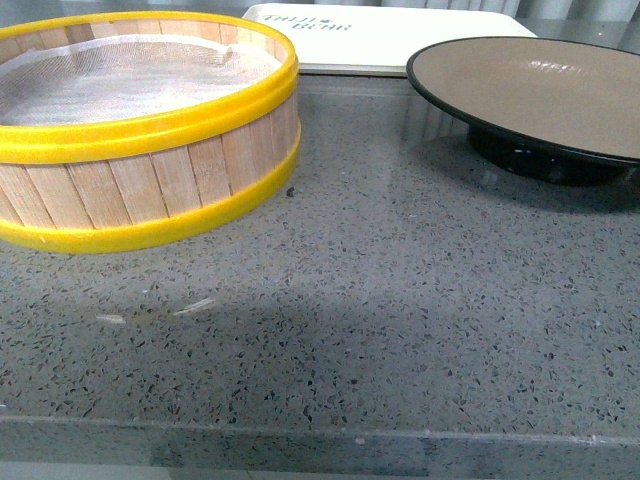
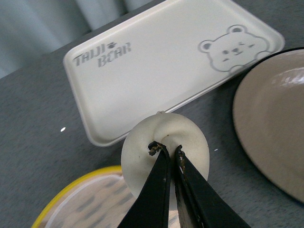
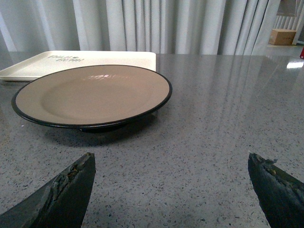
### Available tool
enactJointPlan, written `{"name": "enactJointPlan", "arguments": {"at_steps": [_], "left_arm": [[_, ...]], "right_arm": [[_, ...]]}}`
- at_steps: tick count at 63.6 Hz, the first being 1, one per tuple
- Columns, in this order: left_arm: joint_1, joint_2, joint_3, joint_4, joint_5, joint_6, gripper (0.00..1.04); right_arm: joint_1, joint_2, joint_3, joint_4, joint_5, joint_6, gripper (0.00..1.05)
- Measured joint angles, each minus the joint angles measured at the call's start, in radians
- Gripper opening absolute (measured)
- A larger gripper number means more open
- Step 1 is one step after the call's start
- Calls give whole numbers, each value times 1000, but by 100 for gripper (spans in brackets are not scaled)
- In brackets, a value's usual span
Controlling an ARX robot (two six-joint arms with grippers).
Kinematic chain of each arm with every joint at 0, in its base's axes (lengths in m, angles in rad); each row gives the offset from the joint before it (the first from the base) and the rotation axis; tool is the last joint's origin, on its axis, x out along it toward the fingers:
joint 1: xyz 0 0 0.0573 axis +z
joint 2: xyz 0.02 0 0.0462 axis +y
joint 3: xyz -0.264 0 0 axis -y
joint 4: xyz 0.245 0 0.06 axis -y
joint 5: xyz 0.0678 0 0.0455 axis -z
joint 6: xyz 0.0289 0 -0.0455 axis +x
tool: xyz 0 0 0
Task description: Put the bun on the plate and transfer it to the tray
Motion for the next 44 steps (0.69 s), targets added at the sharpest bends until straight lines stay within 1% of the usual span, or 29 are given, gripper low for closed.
{"name": "enactJointPlan", "arguments": {"at_steps": [15, 24, 34, 44], "left_arm": [[-170, 182, 204, -34, 5, 46, 4], [-239, 276, 290, -51, 9, 75, 4], [-275, 360, 343, -60, 6, 95, 4], [-284, 425, 372, -68, -34, 135, 4]], "right_arm": [[0, 0, 0, 0, 0, 0, 96], [0, 0, 0, 0, 0, 0, 96], [0, 0, 0, 0, 0, 0, 96], [0, 0, 0, 0, 0, 0, 96]]}}
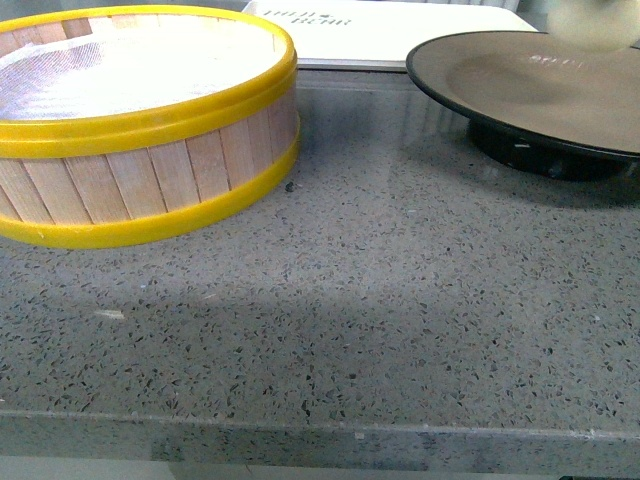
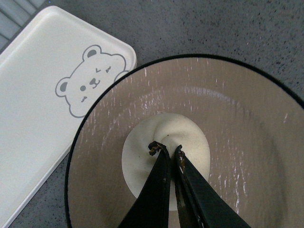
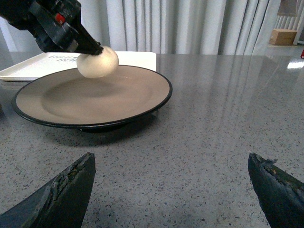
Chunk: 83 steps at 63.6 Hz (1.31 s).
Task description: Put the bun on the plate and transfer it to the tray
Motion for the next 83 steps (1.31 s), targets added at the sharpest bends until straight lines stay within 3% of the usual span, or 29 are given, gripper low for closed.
{"name": "enactJointPlan", "arguments": {"at_steps": [45, 59, 66, 73, 77, 83], "left_arm": [[7, 54, 2, -60, 1, 46, 4], [10, 54, 52, -82, 3, 29, 50], [12, 51, 77, -85, 13, 9, 67], [26, -21, 19, 3, 21, -24, 92], [36, -89, -52, 66, 14, -34, 100], [72, -276, -232, 188, 0, -68, 98]], "right_arm": [[0, 0, 0, 0, 0, 0, 96], [0, 0, 0, 0, 0, 0, 96], [0, 0, 0, 0, 0, 0, 96], [0, 0, 0, 0, 0, 0, 96], [0, 0, 0, 0, 0, 0, 96], [0, 0, 0, 0, 0, 0, 96]]}}
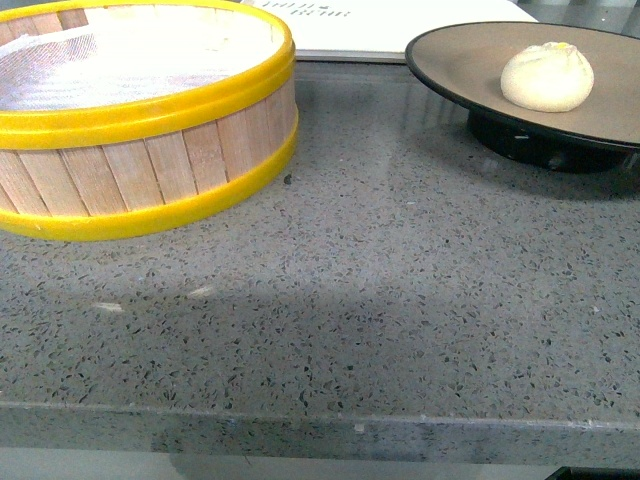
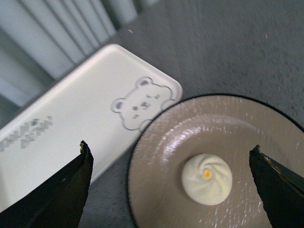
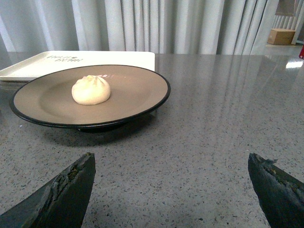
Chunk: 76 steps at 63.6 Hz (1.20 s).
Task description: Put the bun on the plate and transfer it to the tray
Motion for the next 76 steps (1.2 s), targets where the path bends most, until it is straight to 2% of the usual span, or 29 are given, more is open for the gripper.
{"name": "enactJointPlan", "arguments": {"at_steps": [7, 17, 33, 35, 38, 42, 49, 67, 76], "left_arm": [[107, -328, -311, 106, -58, -56, 98], [262, -635, -647, 102, -89, -90, 98], [474, -969, -910, 41, 45, -131, 98], [515, -1020, -987, 170, 13, -175, 90], [573, -1076, -1097, 331, 42, -220, 79], [649, -1131, -1195, 417, 119, -242, 68], [703, -1209, -1317, 457, 143, -260, 50], [708, -1311, -1478, 506, 155, -272, 4], [709, -1356, -1531, 516, 155, -278, 4]], "right_arm": [[0, 0, 0, 0, 0, 0, 96], [0, 0, 0, 0, 0, 0, 96], [0, 0, 0, 0, 0, 0, 96], [0, 0, 0, 0, 0, 0, 96], [0, 0, 0, 0, 0, 0, 96], [0, 0, 0, 0, 0, 0, 96], [0, 0, 0, 0, 0, 0, 96], [0, 0, 0, 0, 0, 0, 96], [0, 0, 0, 0, 0, 0, 96]]}}
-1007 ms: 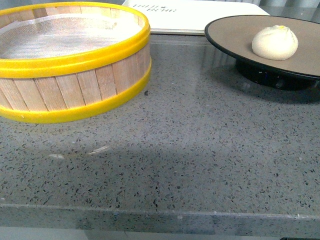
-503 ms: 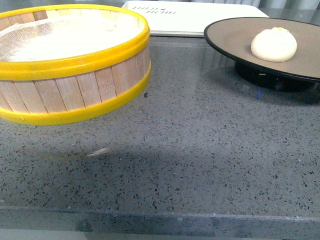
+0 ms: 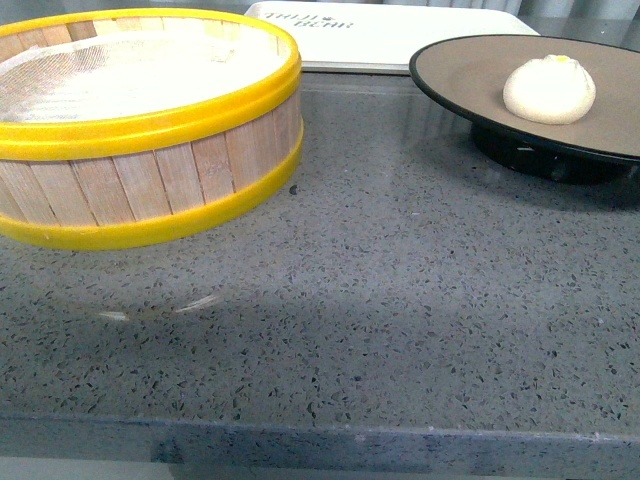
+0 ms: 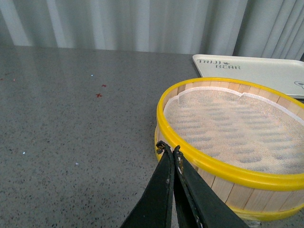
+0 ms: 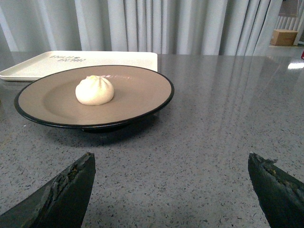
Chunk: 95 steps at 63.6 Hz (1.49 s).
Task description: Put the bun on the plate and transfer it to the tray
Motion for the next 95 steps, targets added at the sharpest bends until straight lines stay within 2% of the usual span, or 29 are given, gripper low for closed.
{"name": "enactJointPlan", "arguments": {"at_steps": [57, 64, 86, 89, 95], "left_arm": [[0, -274, -174, -75, 0, 0, 4], [0, -423, -174, -240, 0, 0, 4], [0, -452, -174, -249, 0, 0, 4], [0, -452, -174, -249, 0, -1, 9], [0, -452, -174, -249, 0, -1, 25]], "right_arm": [[0, 0, 0, 0, 0, 0, 96], [0, 0, 0, 0, 0, 0, 96], [0, 0, 0, 0, 0, 0, 96], [0, 0, 0, 0, 0, 0, 96], [0, 0, 0, 0, 0, 0, 96]]}}
